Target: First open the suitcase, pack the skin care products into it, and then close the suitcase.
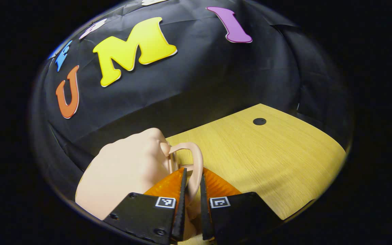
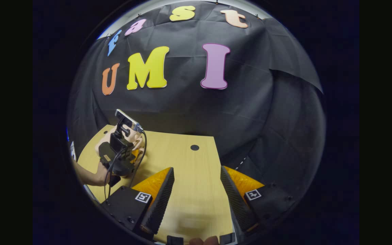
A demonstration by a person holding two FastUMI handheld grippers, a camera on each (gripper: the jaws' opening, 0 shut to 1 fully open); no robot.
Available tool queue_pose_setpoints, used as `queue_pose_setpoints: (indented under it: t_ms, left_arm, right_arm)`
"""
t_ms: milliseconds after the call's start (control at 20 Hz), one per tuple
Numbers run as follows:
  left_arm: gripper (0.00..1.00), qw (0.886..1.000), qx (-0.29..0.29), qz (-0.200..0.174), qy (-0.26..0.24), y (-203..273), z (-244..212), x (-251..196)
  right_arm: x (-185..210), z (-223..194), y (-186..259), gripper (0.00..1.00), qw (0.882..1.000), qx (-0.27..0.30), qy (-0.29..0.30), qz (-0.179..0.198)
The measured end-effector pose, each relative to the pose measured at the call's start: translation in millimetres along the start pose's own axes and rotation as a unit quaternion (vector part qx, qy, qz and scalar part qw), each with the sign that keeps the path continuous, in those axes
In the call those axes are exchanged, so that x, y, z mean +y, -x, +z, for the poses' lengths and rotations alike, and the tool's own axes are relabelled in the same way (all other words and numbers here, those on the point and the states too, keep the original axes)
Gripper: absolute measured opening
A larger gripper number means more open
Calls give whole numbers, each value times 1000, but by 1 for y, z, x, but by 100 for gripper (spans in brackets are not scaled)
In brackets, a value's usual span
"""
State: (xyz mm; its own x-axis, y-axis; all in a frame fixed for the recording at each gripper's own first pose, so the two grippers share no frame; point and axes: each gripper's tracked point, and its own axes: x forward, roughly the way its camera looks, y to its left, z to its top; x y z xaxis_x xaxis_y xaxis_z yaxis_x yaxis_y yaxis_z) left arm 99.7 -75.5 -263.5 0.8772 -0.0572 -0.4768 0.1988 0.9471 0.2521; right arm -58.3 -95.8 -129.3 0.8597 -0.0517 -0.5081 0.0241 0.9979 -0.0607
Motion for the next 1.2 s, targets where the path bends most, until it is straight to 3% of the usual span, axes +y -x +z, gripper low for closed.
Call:
queue_pose_setpoints:
  t_ms: [100,250,500,700,850,1000,1200]
  left_arm:
    - [40,999,-7,-34,23,7,6,-13]
    - [94,998,-17,-32,52,38,16,-6]
    - [99,990,-98,-4,97,119,79,37]
    - [98,973,-173,47,148,195,142,96]
    - [99,962,-220,69,147,235,174,113]
    - [99,959,-228,89,144,257,176,129]
    - [99,960,-211,88,164,253,171,127]
  right_arm:
    - [7,6,-2,80,1000,-7,1,7]
    - [21,23,-8,80,999,-26,-2,19]
    - [54,71,-16,80,995,-92,-13,34]
    - [82,117,-7,80,986,-163,-15,38]
    - [98,143,7,77,978,-204,-18,41]
    - [101,148,20,80,975,-220,-25,33]
    - [104,143,24,79,976,-215,-31,33]
